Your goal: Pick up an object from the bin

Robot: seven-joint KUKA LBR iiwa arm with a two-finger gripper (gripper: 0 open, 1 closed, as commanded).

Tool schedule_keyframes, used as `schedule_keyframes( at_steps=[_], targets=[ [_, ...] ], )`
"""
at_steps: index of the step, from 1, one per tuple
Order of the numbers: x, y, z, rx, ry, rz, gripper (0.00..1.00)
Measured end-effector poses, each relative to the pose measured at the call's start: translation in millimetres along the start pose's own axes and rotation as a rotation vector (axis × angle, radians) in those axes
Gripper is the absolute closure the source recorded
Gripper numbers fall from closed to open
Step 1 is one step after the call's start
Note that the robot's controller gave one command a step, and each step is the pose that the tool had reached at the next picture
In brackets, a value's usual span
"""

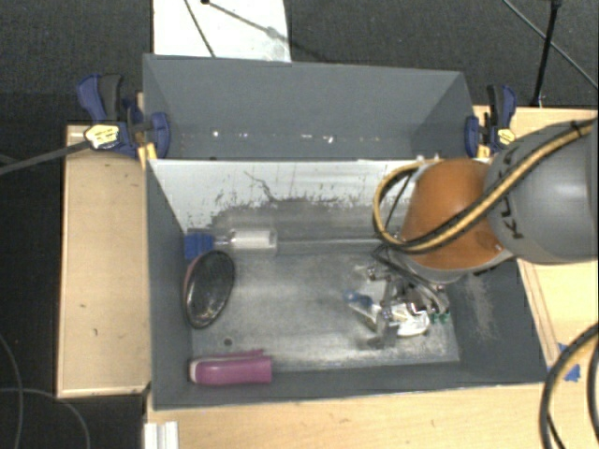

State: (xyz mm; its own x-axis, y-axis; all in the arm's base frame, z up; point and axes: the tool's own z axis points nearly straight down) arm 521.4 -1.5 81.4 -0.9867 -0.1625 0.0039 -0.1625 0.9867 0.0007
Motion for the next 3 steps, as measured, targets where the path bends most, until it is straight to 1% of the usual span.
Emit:
schedule_keyframes(
  at_steps=[1, 2, 3],
  targets=[
    [2.9, -79.4, 11.7, 0.005, -0.008, -0.014, 0.0],
    [1.8, -73.8, 11.0, 0.001, -0.008, -0.02, 1.0],
    [-21.5, -83.1, -134.5, 0.005, -0.016, -0.046, 1.0]
  ],
)
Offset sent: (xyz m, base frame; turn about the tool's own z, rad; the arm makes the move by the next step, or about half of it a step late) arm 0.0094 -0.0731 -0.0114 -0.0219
